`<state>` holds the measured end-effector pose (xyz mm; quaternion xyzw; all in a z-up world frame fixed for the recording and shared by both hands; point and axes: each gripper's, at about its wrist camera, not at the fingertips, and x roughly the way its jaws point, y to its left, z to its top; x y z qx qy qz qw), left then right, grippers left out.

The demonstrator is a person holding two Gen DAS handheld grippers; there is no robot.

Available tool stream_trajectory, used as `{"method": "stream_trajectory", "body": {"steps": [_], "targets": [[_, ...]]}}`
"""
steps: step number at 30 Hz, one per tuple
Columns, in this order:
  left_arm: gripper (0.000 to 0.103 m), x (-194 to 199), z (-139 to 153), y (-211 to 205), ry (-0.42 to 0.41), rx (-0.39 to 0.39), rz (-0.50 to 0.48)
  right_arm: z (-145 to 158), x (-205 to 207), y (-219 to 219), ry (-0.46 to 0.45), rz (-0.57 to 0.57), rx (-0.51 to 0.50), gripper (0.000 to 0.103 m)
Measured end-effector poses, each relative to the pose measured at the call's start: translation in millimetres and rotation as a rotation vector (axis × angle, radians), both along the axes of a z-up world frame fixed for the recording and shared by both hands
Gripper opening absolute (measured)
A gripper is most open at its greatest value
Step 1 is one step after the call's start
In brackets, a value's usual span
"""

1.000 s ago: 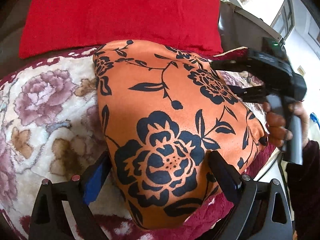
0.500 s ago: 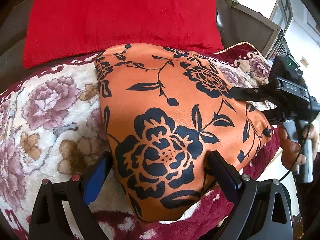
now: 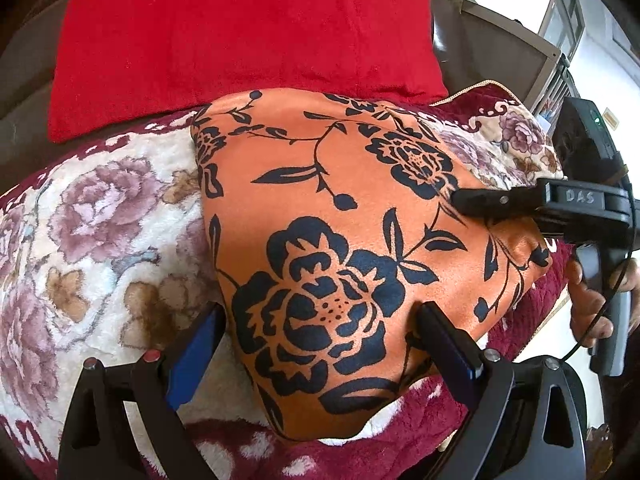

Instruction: Fold small clothes

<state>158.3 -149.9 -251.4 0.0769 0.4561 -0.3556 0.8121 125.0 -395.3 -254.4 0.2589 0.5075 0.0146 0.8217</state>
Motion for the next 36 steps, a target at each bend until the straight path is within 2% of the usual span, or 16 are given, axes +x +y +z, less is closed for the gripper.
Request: {"method": "stream_trajectory", "body": {"steps": [5, 16, 17, 18, 19, 21, 23, 25, 29, 32, 35, 36], "targets": [[0.097, -0.8, 0.0, 1.0, -0.01, 0.008, -0.005, 15.7, -9.0, -9.8, 0.021, 0.006, 0.003, 0.074], [0.097, -1.8, -0.1, 0.2, -0.011, 0.013, -0.001, 1.8, -27.9, -10.0, 0.029, -0.007, 0.065, 0.076], [0.097, -1.9, 0.1, 0.7, -0.011, 0.013, -0.001, 3.4, -27.4, -6.0, 0.025, 0.009, 0.035, 0.073], [0.097, -2.1, 0.3, 0.8, -0.012, 0.015, 0.0, 6.8, -26.6, -0.5, 0.017, 0.03, -0.003, 0.062], [0.097, -2.5, 1.0, 1.2, -0.016, 0.017, 0.001, 8.9, -25.0, 4.0, 0.014, 0.045, -0.023, 0.058], [0.097, -3.3, 2.7, 2.4, -0.026, 0.02, 0.003, 19.3, -24.3, 13.5, 0.0, 0.072, -0.1, 0.044], [0.097, -3.4, 3.9, 3.5, -0.029, 0.017, 0.005, 32.8, -26.5, 18.6, -0.035, 0.087, -0.151, 0.039], [0.097, -3.6, 3.1, 2.7, -0.027, 0.02, 0.005, 38.2, -27.6, 18.8, -0.057, 0.085, -0.159, 0.037], [0.097, -4.2, 2.0, 2.4, -0.031, 0.029, 0.001, 14.3, -22.6, 13.6, 0.007, 0.07, -0.159, 0.036], [0.097, -4.6, 2.6, 3.7, -0.038, 0.034, 0.003, 12.5, -22.5, 3.2, 0.017, 0.044, -0.093, 0.041], [0.097, -4.1, 3.2, 4.1, -0.036, 0.031, 0.004, 19.6, -20.0, -4.6, 0.042, 0.015, -0.073, 0.06], [0.097, -4.1, 3.2, 4.6, -0.036, 0.032, 0.005, 23.4, -20.4, -7.3, 0.037, 0.011, -0.058, 0.06]]}}
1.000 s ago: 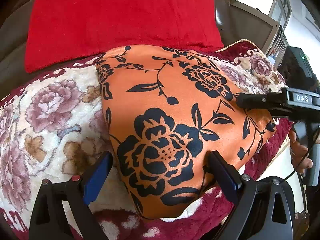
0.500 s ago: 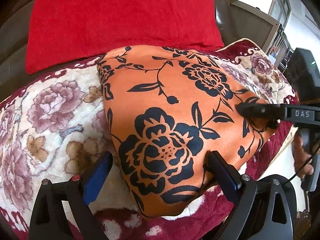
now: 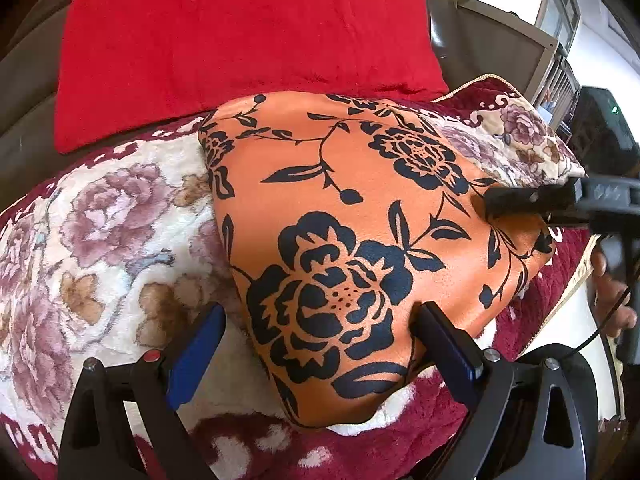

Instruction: Fold small clothes

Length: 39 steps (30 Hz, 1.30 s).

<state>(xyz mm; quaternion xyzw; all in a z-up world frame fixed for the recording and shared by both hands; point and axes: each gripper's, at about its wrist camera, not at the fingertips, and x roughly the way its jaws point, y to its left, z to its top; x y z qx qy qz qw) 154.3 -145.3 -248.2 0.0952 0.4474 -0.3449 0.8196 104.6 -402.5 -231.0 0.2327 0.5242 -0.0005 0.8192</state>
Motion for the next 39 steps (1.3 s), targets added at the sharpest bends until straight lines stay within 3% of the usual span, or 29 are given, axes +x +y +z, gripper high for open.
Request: {"method": "stream_trajectory", "body": {"steps": [3, 8, 13, 19, 25, 28, 30, 31, 33, 39], "targets": [[0.097, -1.0, 0.2, 0.3, -0.002, 0.002, 0.0, 10.3, -0.1, -1.7, -0.018, -0.011, 0.025, 0.07], [0.097, -0.8, 0.2, -0.5, -0.002, 0.003, 0.002, 22.1, 17.7, 3.8, -0.028, -0.012, -0.039, 0.07], [0.097, -0.4, 3.8, 4.7, 0.014, -0.015, 0.011, 14.5, 49.7, -3.7, -0.011, -0.057, -0.018, 0.071], [0.097, 10.8, 21.7, 28.9, 0.083, -0.194, 0.019, -16.9, 82.1, -16.4, 0.055, -0.086, 0.041, 0.076], [0.097, 48.3, -0.8, 45.0, 0.278, -0.276, 0.143, -19.8, 96.1, -13.5, 0.024, -0.082, 0.091, 0.079], [0.096, 55.5, -8.2, 40.0, 0.311, -0.294, 0.139, -7.3, 101.6, 2.9, -0.027, 0.001, 0.054, 0.066], [0.082, 54.6, -9.8, 31.4, 0.302, -0.281, 0.116, -0.5, 105.2, 17.4, -0.031, 0.047, -0.045, 0.04], [0.068, 53.4, -11.2, 23.9, 0.302, -0.261, 0.096, 0.4, 105.9, 22.4, -0.03, 0.068, -0.089, 0.039], [0.068, 50.3, -9.5, 15.5, 0.259, -0.227, 0.09, -1.2, 105.6, 26.5, -0.034, 0.081, -0.131, 0.037], [0.067, 47.3, -7.6, 6.4, 0.191, -0.183, 0.075, -2.6, 95.1, 13.1, -0.073, 0.043, -0.11, 0.036]]}}
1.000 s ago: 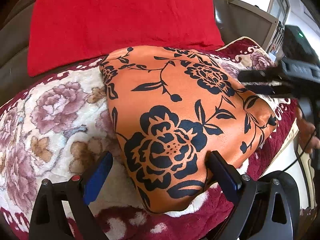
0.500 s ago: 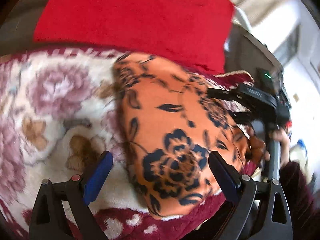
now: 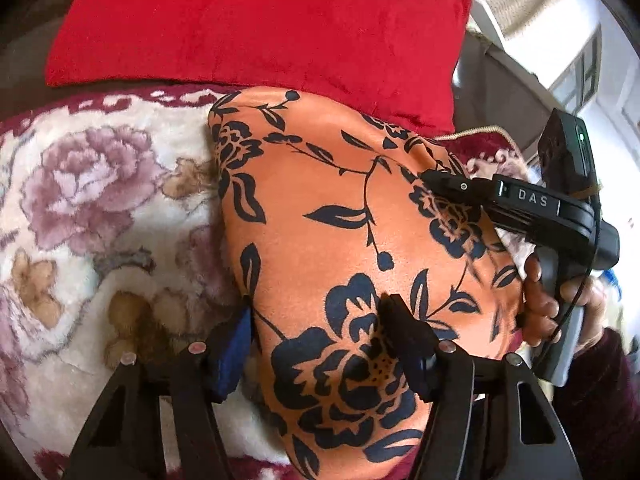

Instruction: Fold small clothes

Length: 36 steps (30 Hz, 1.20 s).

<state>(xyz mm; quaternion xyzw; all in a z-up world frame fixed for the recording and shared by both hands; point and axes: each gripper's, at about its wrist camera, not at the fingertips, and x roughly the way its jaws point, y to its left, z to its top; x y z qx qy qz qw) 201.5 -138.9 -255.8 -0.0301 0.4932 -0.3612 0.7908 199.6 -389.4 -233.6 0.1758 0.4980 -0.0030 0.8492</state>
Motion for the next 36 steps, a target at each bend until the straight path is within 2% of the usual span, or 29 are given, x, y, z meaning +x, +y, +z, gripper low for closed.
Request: {"method": "stream_trajectory", "body": {"steps": [2, 4, 6, 7, 8, 9, 11, 15, 19, 21, 23, 24, 25, 27, 29, 36], "targets": [[0.072, -4.3, -0.9, -8.3, -0.044, 0.048, -0.007, -7.8, -3.2, -3.8, 0.008, -0.018, -0.004, 0.036], [0.075, -3.5, 0.0, -9.7, -0.065, 0.071, 0.001, -14.2, -5.1, -10.2, 0.009, -0.041, 0.04, 0.036], [0.086, -1.5, -1.1, -8.3, -0.069, 0.104, 0.027, -11.7, -6.5, -13.1, 0.014, -0.065, 0.069, 0.041], [0.091, -1.0, -0.1, -7.8, -0.074, 0.13, 0.046, -7.9, -8.6, -12.7, 0.019, -0.079, 0.068, 0.047], [0.091, -0.9, 0.2, -7.7, -0.075, 0.137, 0.05, -4.8, -10.9, -11.9, 0.023, -0.085, 0.068, 0.063], [0.091, -2.1, 1.5, -8.1, -0.081, 0.146, 0.054, -0.6, -15.7, -10.4, 0.026, -0.088, 0.078, 0.073], [0.091, -7.1, 6.6, -9.3, -0.13, 0.181, 0.057, 6.1, -26.7, -6.7, 0.017, -0.066, 0.09, 0.074], [0.091, -15.4, 15.3, -12.4, -0.21, 0.239, 0.075, 9.3, -56.5, -6.8, 0.044, -0.04, 0.049, 0.074], [0.093, -15.4, 11.9, -16.7, -0.225, 0.267, 0.093, -0.1, -81.8, -11.6, 0.068, -0.039, 0.103, 0.074], [0.093, -12.0, 10.1, -18.0, -0.219, 0.265, 0.103, -6.9, -87.2, -5.8, 0.063, -0.018, 0.084, 0.075], [0.093, -13.4, 10.0, -18.2, -0.229, 0.267, 0.104, -10.0, -87.0, -0.1, 0.046, -0.007, 0.059, 0.073], [0.093, -14.2, 10.6, -17.9, -0.231, 0.268, 0.103, -9.0, -86.8, 4.7, 0.035, 0.002, 0.04, 0.064], [0.093, -14.1, 11.1, -18.0, -0.238, 0.27, 0.102, -7.1, -86.9, 7.9, 0.03, 0.014, 0.023, 0.059], [0.093, -15.4, 11.6, -18.4, -0.242, 0.271, 0.101, 2.1, -89.6, 18.4, 0.012, 0.046, -0.051, 0.042], [0.093, -19.9, 12.2, -17.3, -0.234, 0.264, 0.099, 11.0, -93.2, 23.7, -0.01, 0.058, -0.104, 0.034], [0.094, -16.9, 9.5, -17.8, -0.237, 0.268, 0.094, -9.3, -93.8, 13.1, 0.021, 0.017, -0.061, 0.033]]}}
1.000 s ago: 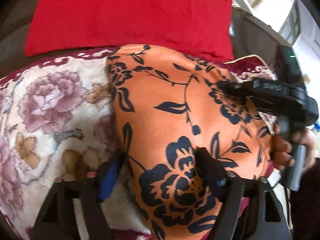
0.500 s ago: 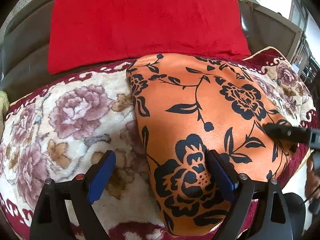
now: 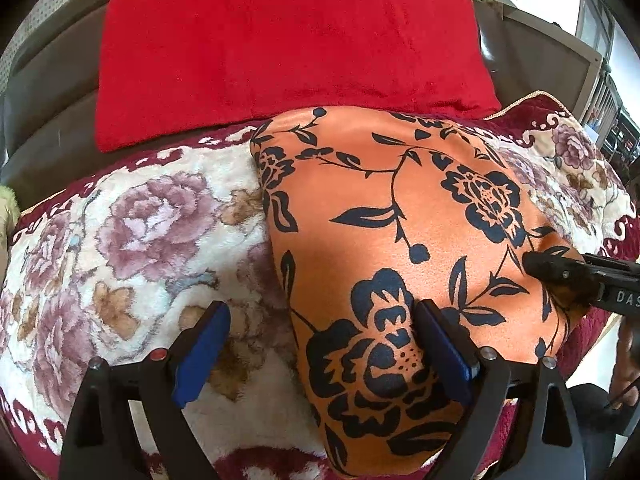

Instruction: Fold small clothes

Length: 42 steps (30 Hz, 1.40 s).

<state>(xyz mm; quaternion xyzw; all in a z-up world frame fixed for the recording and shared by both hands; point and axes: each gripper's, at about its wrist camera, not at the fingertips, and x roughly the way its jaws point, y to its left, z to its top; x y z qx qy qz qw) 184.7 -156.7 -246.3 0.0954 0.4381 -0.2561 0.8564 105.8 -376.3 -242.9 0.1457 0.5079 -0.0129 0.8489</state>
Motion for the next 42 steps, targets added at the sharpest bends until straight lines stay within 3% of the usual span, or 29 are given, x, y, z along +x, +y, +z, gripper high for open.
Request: {"method": "stream_trajectory", "body": {"steps": [5, 6, 8, 12, 16, 20, 22, 27, 34, 42], "targets": [[0.095, 1.5, -0.9, 3.8, 0.004, -0.006, 0.003, 12.5, 0.2, -4.4, 0.029, -0.03, 0.041, 0.043], [0.095, 1.0, -0.5, 3.8, 0.003, -0.005, 0.002, 15.2, -0.7, -6.4, 0.038, -0.039, 0.065, 0.064], [0.095, 0.6, -0.1, 3.6, 0.003, -0.005, 0.003, 20.3, -3.9, -7.8, 0.032, -0.05, 0.117, 0.077], [0.095, 0.7, 0.0, 3.4, 0.002, -0.004, 0.004, 22.1, -10.3, 0.4, 0.041, -0.029, 0.1, 0.077], [0.095, -1.1, 0.8, 3.6, 0.003, -0.003, 0.004, 5.2, -11.7, 4.4, 0.067, -0.03, 0.068, 0.074], [0.095, -3.8, 2.8, 5.5, -0.001, 0.004, 0.002, 8.8, -15.4, 14.4, 0.061, -0.001, 0.007, 0.057], [0.095, -7.7, 3.5, 6.1, -0.012, 0.013, 0.002, 11.0, -17.4, 18.6, 0.067, 0.012, -0.019, 0.055], [0.098, -13.0, -0.3, -0.4, -0.052, 0.061, 0.001, -0.6, -13.2, 14.4, 0.085, -0.011, -0.001, 0.054], [0.098, -11.8, 4.0, 4.9, -0.038, 0.044, 0.0, 11.2, -10.0, 4.4, 0.103, -0.037, 0.083, 0.059], [0.097, -9.7, 10.6, 8.6, -0.018, 0.007, -0.001, 30.9, -2.1, -11.6, 0.038, -0.068, 0.147, 0.069]]}}
